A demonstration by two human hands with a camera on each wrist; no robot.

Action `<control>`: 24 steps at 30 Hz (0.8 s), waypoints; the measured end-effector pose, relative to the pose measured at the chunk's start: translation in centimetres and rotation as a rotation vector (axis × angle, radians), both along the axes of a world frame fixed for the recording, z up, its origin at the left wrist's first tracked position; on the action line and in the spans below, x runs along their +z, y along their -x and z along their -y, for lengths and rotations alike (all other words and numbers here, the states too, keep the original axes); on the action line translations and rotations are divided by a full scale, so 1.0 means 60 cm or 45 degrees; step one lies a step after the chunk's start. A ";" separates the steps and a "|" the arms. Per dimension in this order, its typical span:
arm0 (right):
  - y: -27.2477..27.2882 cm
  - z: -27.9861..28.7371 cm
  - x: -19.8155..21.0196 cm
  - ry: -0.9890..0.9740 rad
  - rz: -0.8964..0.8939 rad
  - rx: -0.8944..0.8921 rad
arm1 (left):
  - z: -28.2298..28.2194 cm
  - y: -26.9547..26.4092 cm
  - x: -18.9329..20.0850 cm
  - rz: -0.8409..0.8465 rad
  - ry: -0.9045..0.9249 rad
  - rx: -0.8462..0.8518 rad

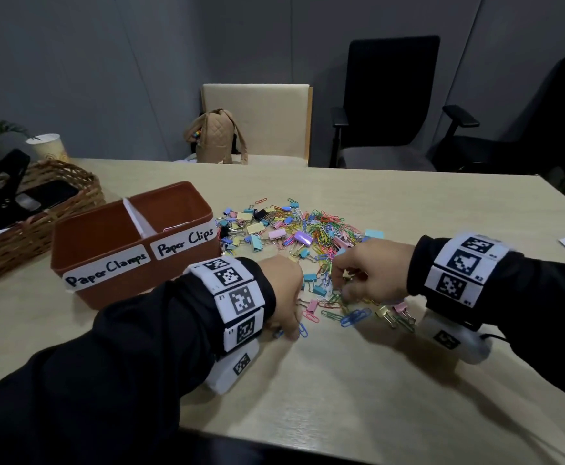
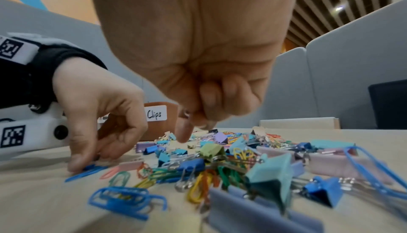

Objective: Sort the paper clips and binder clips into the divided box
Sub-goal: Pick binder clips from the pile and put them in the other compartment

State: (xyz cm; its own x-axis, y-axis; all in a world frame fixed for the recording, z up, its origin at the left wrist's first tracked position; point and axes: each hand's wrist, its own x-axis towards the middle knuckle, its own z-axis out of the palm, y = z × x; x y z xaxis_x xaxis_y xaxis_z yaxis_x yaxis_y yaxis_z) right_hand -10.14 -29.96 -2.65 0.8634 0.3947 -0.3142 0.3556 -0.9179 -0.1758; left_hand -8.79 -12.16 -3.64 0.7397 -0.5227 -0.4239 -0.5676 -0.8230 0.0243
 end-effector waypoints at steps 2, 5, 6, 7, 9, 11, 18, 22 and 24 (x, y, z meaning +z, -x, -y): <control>0.003 0.001 -0.006 0.138 -0.021 0.083 | 0.005 0.001 -0.002 0.046 -0.019 -0.024; -0.001 -0.003 -0.013 0.237 0.001 0.152 | 0.009 0.002 -0.003 0.113 -0.043 -0.070; -0.003 -0.003 -0.015 0.225 0.014 0.161 | 0.011 0.003 -0.003 0.122 -0.051 -0.078; -0.005 -0.005 -0.017 0.213 0.023 0.165 | 0.012 0.004 -0.003 0.125 -0.060 -0.084; -0.008 -0.010 -0.020 0.192 0.045 0.174 | 0.014 0.005 -0.005 0.115 -0.074 -0.081; -0.010 -0.014 -0.023 0.164 0.035 0.186 | 0.013 0.006 -0.008 0.089 -0.066 -0.074; -0.005 -0.011 -0.021 -0.019 0.013 0.174 | 0.006 0.012 -0.012 0.052 -0.005 -0.084; -0.016 0.001 -0.012 -0.196 0.075 0.025 | -0.008 0.003 -0.008 -0.027 0.181 0.020; -0.024 0.008 -0.007 -0.330 0.079 -0.072 | -0.015 -0.004 0.001 -0.095 0.260 0.088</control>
